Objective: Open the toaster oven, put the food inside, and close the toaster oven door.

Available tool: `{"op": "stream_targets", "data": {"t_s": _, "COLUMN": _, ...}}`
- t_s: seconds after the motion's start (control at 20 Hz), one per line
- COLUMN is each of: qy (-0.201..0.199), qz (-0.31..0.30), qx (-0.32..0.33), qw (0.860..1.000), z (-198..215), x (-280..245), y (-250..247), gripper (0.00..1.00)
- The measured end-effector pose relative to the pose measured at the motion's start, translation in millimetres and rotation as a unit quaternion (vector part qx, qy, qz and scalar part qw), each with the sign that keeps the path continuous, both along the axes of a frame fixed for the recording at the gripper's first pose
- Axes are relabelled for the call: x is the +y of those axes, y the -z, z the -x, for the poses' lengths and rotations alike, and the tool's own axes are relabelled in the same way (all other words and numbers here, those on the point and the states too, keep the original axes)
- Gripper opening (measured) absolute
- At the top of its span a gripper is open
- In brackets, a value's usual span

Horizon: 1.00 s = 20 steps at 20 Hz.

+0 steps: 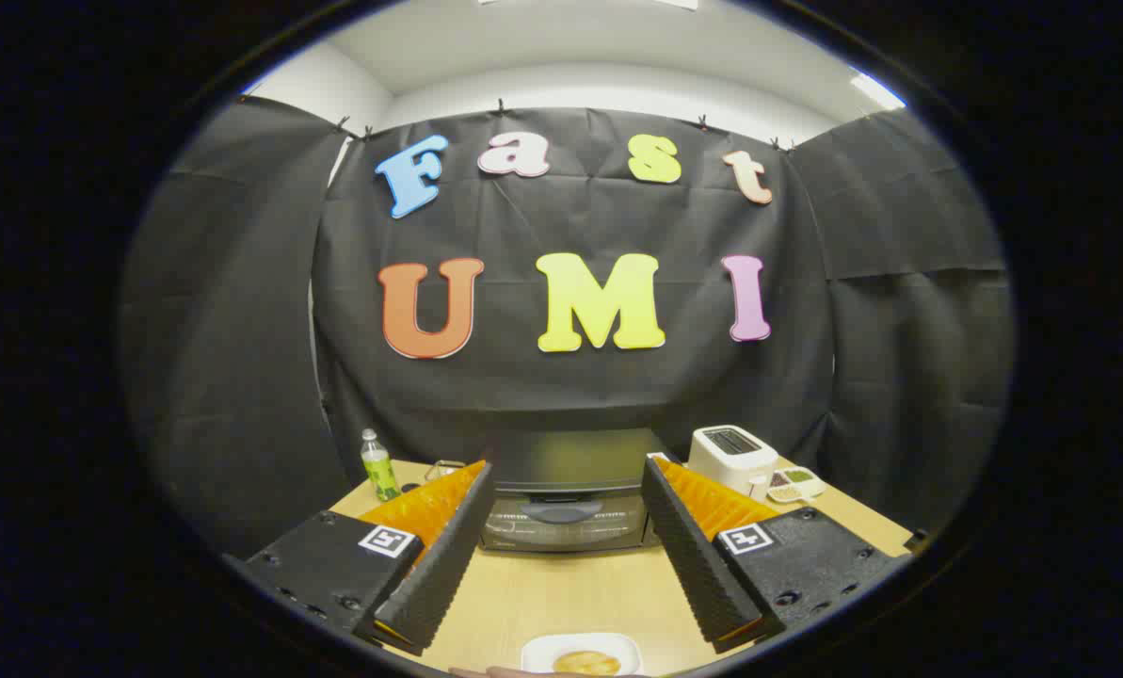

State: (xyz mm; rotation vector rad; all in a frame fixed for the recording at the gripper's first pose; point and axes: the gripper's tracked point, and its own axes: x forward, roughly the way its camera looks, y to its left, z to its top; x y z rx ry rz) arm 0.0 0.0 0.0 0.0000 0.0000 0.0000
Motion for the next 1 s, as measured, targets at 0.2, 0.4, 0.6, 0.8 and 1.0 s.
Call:
{"op": "stream_targets", "data": {"t_s": 0.2, "qy": 0.006, "qz": 0.004, "qx": -0.007, "qw": 1.0, "z": 5, "x": -9, "y": -12, "gripper": 1.0}}
{"op": "stream_targets", "data": {"t_s": 0.4, "qy": 0.01, "qz": -0.002, "qx": -0.004, "qw": 1.0, "z": 13, "x": -17, "y": -20, "gripper": 1.0}}
{"op": "stream_targets", "data": {"t_s": 0.6, "qy": 0.011, "qz": 0.007, "qx": -0.017, "qw": 1.0, "z": 19, "x": -17, "y": -33, "gripper": 1.0}}
{"op": "stream_targets", "data": {"t_s": 0.8, "qy": 0.01, "qz": 0.01, "qx": -0.017, "qw": 1.0, "z": 19, "x": -17, "y": -31, "gripper": 1.0}}
{"op": "stream_targets", "data": {"t_s": 1.0, "qy": 0.011, "qz": 0.015, "qx": -0.005, "qw": 1.0, "z": 9, "x": -16, "y": -19, "gripper": 1.0}}
